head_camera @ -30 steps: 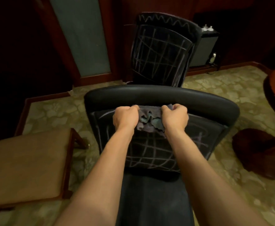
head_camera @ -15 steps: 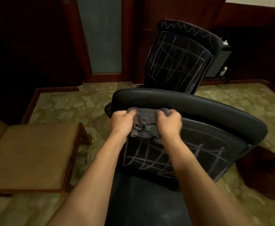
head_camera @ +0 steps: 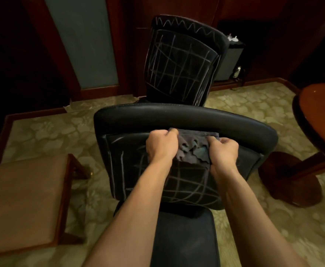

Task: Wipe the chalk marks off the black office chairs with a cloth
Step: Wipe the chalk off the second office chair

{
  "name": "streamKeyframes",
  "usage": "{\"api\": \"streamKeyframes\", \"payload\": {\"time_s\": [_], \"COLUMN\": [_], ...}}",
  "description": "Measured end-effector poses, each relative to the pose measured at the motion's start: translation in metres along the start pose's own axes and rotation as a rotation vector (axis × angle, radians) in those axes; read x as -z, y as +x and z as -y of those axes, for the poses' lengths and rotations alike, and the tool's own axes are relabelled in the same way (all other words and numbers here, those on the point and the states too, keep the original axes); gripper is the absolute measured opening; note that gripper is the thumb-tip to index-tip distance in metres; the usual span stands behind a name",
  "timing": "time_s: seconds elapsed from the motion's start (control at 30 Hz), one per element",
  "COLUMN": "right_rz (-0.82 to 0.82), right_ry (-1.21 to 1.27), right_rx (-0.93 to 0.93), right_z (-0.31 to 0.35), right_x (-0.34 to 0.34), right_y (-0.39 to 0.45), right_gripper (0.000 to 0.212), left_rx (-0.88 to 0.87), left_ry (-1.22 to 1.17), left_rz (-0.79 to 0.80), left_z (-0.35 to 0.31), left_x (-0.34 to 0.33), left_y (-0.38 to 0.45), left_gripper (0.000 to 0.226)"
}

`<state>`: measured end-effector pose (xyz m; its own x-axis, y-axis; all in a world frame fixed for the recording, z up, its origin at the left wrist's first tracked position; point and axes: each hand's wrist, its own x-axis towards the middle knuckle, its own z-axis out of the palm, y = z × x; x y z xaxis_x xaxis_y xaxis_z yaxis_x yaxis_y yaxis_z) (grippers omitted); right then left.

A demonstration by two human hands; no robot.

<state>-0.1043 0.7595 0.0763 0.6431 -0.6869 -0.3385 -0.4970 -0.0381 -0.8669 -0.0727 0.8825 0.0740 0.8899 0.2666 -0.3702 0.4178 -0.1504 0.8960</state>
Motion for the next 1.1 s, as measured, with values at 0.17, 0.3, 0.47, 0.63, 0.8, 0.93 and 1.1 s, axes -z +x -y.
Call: {"api": "streamKeyframes", "payload": {"time_s": [0.17, 0.3, 0.47, 0.63, 0.8, 0.93, 1.1], "right_rz": [-0.017, 0.089, 0.227, 0.193, 0.04, -0.073, -0.141], "right_ry": [-0.096, -0.129, -0.036, 0.067, 0.177, 0.211, 0.169], "right_rx": [0.072, 0.124, 0.034, -0.028, -0.093, -0.081, -0.12], "right_z": [0.021, 0.024, 0.025, 0.019, 0.004, -0.028, -0.061], "right_x": [-0.056, -0.101, -0.122, -0.075, 0.007, 0.082, 0.148], "right_y": [-0.029, -0.057, -0.075, -0.04, 0.016, 0.064, 0.09], "right_gripper": [0.024, 0.032, 0.025, 0.028, 0.032, 0.041, 0.033], "left_rx": [-0.009, 0.057, 0.144, 0.151, 0.081, -0.105, -0.195], "left_ry": [-0.018, -0.115, -0.285, -0.25, -0.15, 0.127, 0.339], "left_rz": [-0.083, -0.202, -0.304, -0.247, -0.125, -0.078, 0.085], "left_z": [0.009, 0.026, 0.023, 0.009, -0.009, -0.013, -0.007], "left_x": [0.056, 0.104, 0.121, 0.069, -0.023, -0.1, -0.156], "left_y": [0.03, 0.045, 0.046, 0.029, -0.004, -0.05, -0.093], "left_gripper": [0.034, 0.023, 0.014, 0.008, 0.012, 0.029, 0.04]}}
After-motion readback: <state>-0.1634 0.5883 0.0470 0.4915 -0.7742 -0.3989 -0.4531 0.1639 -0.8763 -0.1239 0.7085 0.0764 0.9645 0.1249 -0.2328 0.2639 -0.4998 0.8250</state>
